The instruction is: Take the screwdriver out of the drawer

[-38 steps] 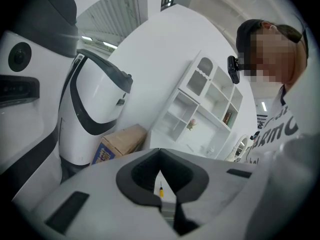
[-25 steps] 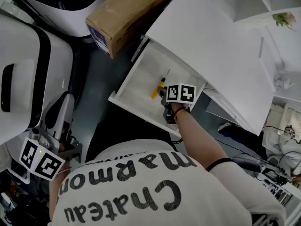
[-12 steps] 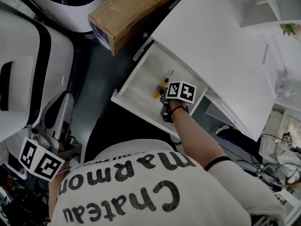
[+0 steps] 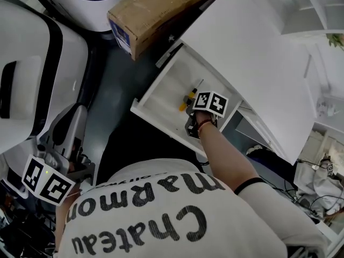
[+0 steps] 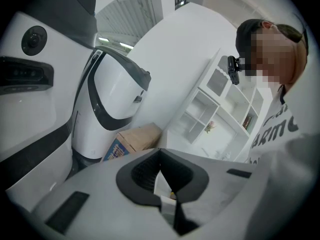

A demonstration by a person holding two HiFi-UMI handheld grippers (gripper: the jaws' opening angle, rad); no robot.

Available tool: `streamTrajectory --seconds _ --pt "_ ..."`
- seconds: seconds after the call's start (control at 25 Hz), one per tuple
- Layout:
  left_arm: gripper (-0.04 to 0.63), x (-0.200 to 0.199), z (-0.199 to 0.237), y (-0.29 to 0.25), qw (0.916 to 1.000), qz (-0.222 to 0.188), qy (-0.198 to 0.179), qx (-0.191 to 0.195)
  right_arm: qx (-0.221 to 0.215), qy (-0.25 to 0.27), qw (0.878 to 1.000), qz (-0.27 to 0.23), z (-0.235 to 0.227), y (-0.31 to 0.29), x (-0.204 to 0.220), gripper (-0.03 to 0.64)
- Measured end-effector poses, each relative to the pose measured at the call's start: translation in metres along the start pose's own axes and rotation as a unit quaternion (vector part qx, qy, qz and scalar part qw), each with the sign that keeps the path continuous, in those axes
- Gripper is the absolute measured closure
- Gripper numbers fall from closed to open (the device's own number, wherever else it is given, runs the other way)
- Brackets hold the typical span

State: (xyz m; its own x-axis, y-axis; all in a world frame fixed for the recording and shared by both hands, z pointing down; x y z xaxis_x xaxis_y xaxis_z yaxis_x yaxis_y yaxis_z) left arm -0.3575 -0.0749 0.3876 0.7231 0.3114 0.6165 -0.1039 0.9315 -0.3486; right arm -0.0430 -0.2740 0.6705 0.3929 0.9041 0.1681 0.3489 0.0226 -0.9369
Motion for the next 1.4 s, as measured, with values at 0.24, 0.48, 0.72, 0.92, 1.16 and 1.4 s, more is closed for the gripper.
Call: streamTrajectory --seconds 0.24,0.48,0.72,0.92,1.16,1.4 --pt "0.572 0.003 -0.003 0.004 1.0 0.002 -0.005 -0.001 0.011 -0.01 1.0 0.002 -0.005 -0.001 0.004 0.521" --pt "0.572 0.003 -0.008 0.004 0.9999 0.004 -0.008 0.004 0.004 -0.007 1.0 0.008 -0.006 0.002 0.008 0.523" --pt "0.572 0.005 -0.011 0.003 0.9999 0.005 -0.003 0.011 -0.001 0.005 1.0 0.015 -0.007 0.004 0.013 0.523" --pt "0.572 0.009 -0.019 0.001 0.9997 0.012 -0.01 0.017 -0.002 0.034 0.999 0.028 -0.012 0.008 0.015 0.523" --pt "0.572 0.008 -0.025 0.001 0.9996 0.013 -0.01 0.024 -0.006 0.036 0.998 0.041 -0.013 0.014 0.021 0.525" --pt "0.572 0.004 -0.032 -0.003 0.9993 0.01 -0.01 0.035 -0.009 0.04 0.998 0.042 -0.011 0.023 0.022 0.525"
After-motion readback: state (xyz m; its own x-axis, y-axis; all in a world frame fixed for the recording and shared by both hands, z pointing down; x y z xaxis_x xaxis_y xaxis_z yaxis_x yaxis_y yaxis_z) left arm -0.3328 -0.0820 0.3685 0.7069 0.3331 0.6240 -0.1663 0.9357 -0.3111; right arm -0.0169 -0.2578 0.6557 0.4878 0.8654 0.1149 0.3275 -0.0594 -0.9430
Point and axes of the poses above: the fingertips, and each gripper's own axes: y backward along the fingers, z to its left, x out of its underside, the point moved 6 cm from there along y, backward along the fingers, and after that the axes turned 14 degrees about y, right-handed, at the moved point
